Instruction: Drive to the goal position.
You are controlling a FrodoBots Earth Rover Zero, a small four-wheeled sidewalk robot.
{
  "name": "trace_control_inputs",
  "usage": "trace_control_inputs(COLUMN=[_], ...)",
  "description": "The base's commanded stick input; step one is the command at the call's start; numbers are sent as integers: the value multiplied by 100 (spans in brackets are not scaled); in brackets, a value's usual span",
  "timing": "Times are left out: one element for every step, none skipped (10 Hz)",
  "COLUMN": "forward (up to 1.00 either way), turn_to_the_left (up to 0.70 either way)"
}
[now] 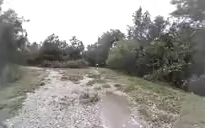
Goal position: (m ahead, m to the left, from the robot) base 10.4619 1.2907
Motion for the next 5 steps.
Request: trace_control_inputs(forward=[85, 85, 85, 85, 85], turn_to_the_left=[0, 0, 0, 0, 0])
